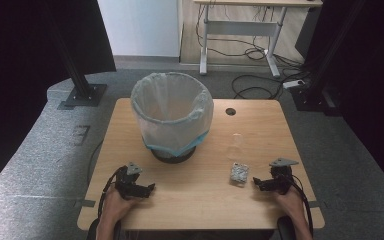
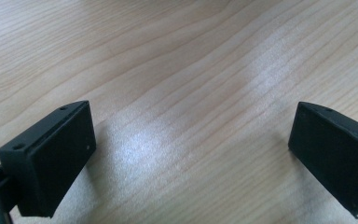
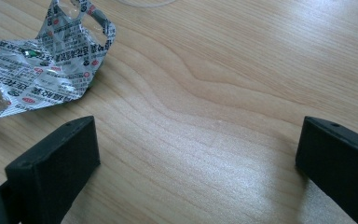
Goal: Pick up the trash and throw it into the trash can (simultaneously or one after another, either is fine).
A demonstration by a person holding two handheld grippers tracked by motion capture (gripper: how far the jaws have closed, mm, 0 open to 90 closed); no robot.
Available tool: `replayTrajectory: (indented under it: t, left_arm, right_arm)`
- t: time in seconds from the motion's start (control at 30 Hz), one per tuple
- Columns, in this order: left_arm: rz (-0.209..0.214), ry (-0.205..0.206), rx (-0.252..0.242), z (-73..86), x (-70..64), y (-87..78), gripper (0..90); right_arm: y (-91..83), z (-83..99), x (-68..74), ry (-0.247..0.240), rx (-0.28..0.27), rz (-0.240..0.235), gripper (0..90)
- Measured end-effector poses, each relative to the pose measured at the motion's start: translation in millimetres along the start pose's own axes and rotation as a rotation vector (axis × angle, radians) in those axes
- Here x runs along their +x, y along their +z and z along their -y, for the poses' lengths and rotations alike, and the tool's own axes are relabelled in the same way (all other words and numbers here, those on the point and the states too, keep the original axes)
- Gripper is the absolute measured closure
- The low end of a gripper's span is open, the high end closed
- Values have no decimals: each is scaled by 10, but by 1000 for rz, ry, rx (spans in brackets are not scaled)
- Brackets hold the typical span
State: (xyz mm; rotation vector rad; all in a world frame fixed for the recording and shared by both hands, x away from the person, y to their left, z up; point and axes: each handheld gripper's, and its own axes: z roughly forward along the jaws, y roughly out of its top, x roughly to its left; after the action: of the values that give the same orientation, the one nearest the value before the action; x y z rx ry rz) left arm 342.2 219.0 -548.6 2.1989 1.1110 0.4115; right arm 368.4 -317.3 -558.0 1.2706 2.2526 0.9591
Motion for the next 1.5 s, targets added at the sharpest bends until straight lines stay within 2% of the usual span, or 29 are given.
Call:
replayTrajectory:
  t: [0.13, 0.4, 0.53, 0.83, 1.17, 1.5]
  left_arm:
    - [12, 15, -2, 9, 13, -6, 0]
    - [14, 16, -3, 6, 18, -3, 0]
    - [15, 16, -3, 6, 19, -3, 0]
    - [15, 16, -3, 6, 19, -3, 0]
    - [15, 16, -3, 6, 19, -2, 0]
    - [15, 17, -3, 3, 19, 0, 0]
  right_arm:
    - [-1, 1, 4, 1, 0, 1, 0]
    - [18, -19, 25, 6, 0, 8, 0]
    - [17, -18, 16, -3, 0, -3, 0]
    - [-49, -26, 32, -34, 41, -15, 8]
    - [-165, -29, 115, -73, 29, -85, 0]
    - [-219, -158, 299, -122, -10, -174, 0]
